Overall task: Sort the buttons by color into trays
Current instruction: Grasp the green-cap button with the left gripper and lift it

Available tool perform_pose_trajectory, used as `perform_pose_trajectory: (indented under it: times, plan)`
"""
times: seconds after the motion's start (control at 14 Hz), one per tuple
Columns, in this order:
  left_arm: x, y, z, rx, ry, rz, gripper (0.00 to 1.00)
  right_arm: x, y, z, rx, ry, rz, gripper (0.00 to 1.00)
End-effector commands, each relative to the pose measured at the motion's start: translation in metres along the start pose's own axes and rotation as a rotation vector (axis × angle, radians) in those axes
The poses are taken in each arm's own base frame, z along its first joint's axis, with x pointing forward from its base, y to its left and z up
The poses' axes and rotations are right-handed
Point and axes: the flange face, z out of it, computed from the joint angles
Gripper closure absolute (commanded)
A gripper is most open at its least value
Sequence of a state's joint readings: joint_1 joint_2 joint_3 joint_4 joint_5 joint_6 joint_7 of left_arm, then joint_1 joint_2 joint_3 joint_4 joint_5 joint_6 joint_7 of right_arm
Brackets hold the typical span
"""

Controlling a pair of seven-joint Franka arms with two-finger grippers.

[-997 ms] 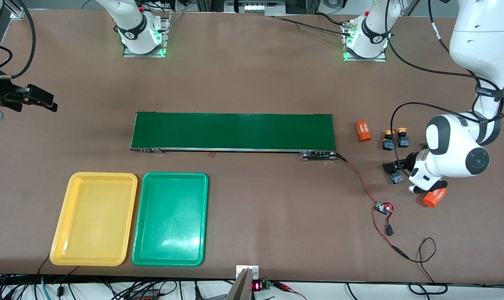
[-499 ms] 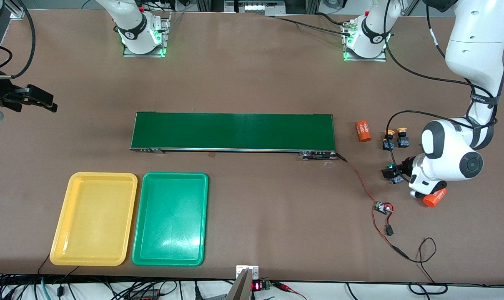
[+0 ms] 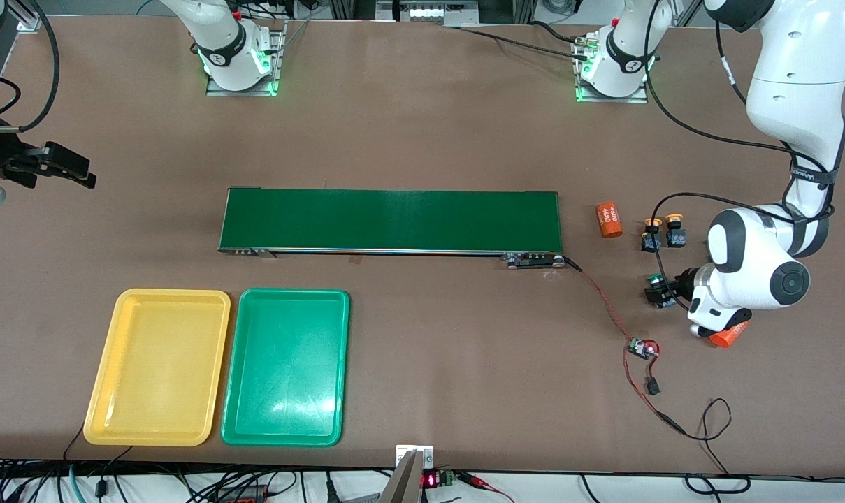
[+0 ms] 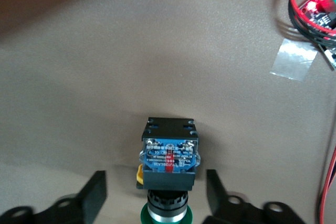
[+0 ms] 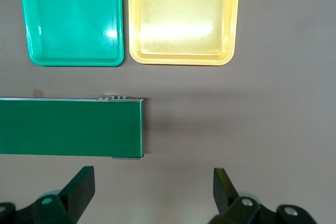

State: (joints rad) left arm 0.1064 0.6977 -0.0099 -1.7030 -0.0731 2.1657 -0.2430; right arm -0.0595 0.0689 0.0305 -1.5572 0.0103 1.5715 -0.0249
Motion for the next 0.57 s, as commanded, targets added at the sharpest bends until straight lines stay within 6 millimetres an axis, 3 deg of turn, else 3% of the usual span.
perform_pose_trajectory:
  times: [0.0,0.07,0.36,0.5]
  plan:
    - [0.000,0.003,-0.006,0.021,-0.022,0.018,1.00,-0.004,0.003,-0.002,-0.009,0.010,-0.012,0.00]
    - [-0.004,0.010,-0.009,0.026,-0.034,0.027,1.00,-0.004,0.003,-0.002,-0.009,0.010,-0.010,0.00]
    - [-0.021,0.032,-0.069,0.017,0.003,0.090,1.00,-0.004,0.003,-0.002,-0.009,0.010,-0.010,0.00]
    - [-0.042,0.063,-0.094,0.006,0.001,0.191,1.00,-0.004,0.003,-0.002,-0.009,0.010,-0.012,0.00]
